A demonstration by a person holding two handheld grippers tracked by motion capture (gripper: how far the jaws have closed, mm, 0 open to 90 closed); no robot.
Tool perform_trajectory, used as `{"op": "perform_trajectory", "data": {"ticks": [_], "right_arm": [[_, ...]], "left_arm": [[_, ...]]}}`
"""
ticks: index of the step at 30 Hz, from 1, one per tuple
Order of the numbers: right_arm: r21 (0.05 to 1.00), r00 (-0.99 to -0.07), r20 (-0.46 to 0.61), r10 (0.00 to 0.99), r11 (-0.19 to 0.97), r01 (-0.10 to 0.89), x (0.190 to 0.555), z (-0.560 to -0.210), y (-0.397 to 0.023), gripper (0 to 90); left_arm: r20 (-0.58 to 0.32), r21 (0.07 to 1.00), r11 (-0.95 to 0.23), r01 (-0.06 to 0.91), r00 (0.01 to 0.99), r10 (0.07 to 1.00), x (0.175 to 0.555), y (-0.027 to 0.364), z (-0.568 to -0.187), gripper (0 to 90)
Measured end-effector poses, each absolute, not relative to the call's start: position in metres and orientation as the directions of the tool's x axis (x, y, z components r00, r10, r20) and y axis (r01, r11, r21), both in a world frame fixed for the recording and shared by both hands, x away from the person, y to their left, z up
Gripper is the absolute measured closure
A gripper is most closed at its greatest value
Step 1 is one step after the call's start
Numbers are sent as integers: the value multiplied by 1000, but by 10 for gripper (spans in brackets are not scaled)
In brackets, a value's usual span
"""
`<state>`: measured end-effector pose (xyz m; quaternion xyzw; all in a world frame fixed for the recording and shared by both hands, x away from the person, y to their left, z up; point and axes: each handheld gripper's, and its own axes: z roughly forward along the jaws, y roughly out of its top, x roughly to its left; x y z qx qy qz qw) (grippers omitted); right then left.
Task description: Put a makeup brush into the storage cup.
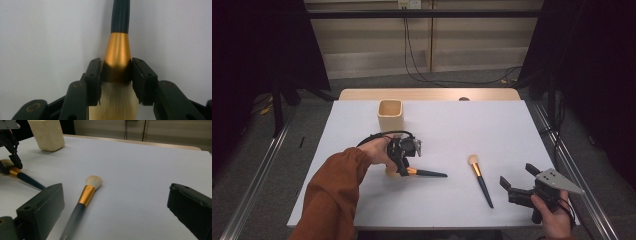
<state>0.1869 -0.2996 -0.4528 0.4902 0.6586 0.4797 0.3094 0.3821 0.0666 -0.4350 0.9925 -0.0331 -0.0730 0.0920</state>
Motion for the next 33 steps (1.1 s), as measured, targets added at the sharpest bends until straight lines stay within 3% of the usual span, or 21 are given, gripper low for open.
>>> {"op": "perform_trajectory", "data": {"ticks": [10, 33], "right_arm": [[933, -328, 60, 943, 64, 354, 187, -453, -299, 8], [931, -333, 62, 941, 65, 359, 186, -454, -299, 9]], "left_arm": [[-151, 202, -979, -37, 986, -68, 382, 64, -430, 633], [-201, 95, -995, 17, 980, -2, 381, 52, -442, 623]]}}
